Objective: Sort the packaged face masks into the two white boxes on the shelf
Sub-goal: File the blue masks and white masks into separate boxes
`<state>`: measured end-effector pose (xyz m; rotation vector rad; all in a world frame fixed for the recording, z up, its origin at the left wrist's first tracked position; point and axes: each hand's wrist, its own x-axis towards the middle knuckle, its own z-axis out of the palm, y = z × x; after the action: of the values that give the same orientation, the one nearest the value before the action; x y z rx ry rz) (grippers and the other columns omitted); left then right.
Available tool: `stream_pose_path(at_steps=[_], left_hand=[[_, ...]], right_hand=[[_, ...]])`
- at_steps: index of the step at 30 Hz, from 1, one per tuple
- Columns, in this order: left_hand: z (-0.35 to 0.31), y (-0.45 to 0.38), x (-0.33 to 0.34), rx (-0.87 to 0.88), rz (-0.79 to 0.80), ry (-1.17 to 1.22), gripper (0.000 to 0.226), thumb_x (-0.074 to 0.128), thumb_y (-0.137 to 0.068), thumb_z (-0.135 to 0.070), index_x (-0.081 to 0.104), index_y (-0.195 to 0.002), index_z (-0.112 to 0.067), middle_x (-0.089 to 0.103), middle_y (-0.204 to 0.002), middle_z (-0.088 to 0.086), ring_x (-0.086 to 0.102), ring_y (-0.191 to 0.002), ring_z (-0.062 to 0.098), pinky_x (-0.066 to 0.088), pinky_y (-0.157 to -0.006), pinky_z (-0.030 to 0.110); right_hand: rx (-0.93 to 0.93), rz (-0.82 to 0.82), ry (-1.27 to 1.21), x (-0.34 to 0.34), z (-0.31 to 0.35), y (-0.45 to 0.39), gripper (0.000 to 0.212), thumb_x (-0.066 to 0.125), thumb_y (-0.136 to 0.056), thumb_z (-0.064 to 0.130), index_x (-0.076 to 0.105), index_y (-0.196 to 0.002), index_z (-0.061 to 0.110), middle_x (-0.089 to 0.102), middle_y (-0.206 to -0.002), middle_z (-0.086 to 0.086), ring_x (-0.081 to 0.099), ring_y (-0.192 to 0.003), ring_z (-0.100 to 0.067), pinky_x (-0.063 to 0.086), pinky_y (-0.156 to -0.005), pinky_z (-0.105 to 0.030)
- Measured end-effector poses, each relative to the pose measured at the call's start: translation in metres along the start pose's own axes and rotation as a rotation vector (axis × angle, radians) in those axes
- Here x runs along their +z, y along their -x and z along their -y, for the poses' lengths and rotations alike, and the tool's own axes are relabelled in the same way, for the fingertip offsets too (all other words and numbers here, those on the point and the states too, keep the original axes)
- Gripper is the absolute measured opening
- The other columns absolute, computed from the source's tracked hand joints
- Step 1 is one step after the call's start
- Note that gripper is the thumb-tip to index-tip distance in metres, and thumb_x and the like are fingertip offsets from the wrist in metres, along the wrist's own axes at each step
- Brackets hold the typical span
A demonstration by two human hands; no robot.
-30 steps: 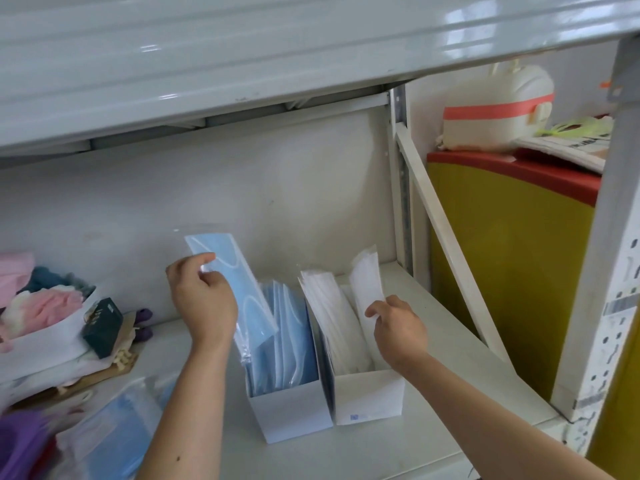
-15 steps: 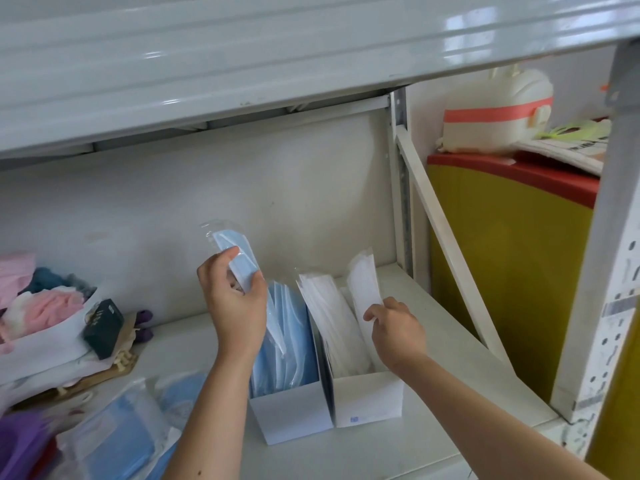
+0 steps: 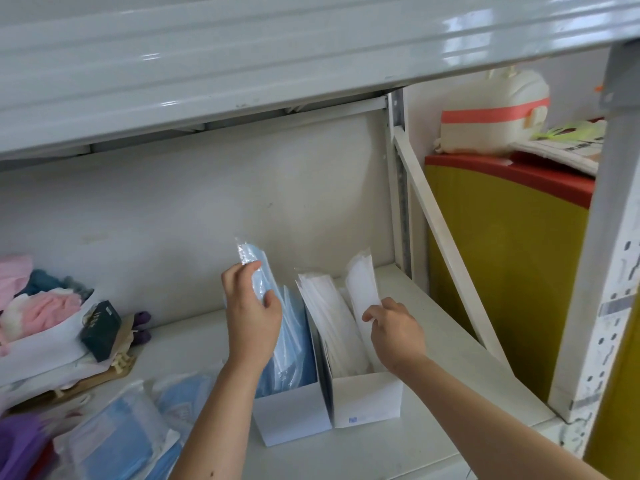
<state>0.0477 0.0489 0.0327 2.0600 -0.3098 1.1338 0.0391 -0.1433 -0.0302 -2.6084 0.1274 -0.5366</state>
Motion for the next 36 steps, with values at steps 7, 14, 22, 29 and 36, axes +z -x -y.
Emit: stream_pose_path(at_steps=[7,14,22,29,36], left_hand=[[0.007,0.023,0.027,-0.205,0.453,-0.174,0.044,0.052,-0.089,-0.001,0.045,-0.132,-0.003,0.037,-0.136,0.011,0.059,-0.099,0.031,0.041,-0.083,0.026],[-0.005,0.044,0.038,0.076,0.264,-0.374,0.019,0.063,-0.082,-0.010,0.070,-0.100,-0.008,0.065,-0.112,0.012,0.059,-0.107,0.034,0.051,-0.085,0.039],[-0.015,0.032,0.042,-0.480,0.398,-0.285,0.024,0.039,-0.091,-0.005,0.044,-0.114,-0.005,0.053,-0.112,0.012,0.060,-0.089,0.034,0.043,-0.066,0.036],[-0.023,0.024,0.042,-0.605,0.522,-0.144,0.055,0.035,-0.093,-0.007,0.027,-0.147,-0.016,0.064,-0.125,0.003,0.045,-0.129,0.025,0.007,-0.119,0.046],[-0.018,0.030,0.052,-0.489,0.653,0.184,0.049,0.036,-0.096,-0.003,0.037,-0.144,-0.010,0.044,-0.147,0.007,0.025,-0.144,0.018,0.007,-0.122,0.045]], right_hand=[[-0.008,0.009,-0.008,0.001,0.005,0.002,0.035,0.042,-0.095,0.007,0.059,-0.122,0.021,0.056,-0.124,0.000,0.056,-0.104,-0.016,0.051,-0.089,-0.026],[-0.083,0.004,-0.098,0.000,0.012,0.004,0.048,0.025,-0.102,0.027,0.013,-0.148,0.026,0.067,-0.092,-0.004,0.057,-0.070,-0.017,0.047,-0.081,-0.029],[-0.131,0.328,0.086,-0.006,0.009,0.002,0.036,0.034,-0.100,0.024,0.060,-0.124,0.030,0.059,-0.126,-0.003,0.051,-0.114,-0.027,0.037,-0.102,-0.030],[-0.062,0.329,0.003,-0.008,0.010,0.001,0.040,0.025,-0.101,0.031,0.045,-0.135,0.024,0.057,-0.129,-0.007,0.052,-0.114,-0.028,0.035,-0.101,-0.036],[0.110,0.313,-0.021,0.000,0.006,-0.003,0.082,0.038,-0.081,0.074,0.023,-0.143,0.024,0.055,-0.132,-0.006,0.057,-0.114,-0.026,0.047,-0.097,-0.043]])
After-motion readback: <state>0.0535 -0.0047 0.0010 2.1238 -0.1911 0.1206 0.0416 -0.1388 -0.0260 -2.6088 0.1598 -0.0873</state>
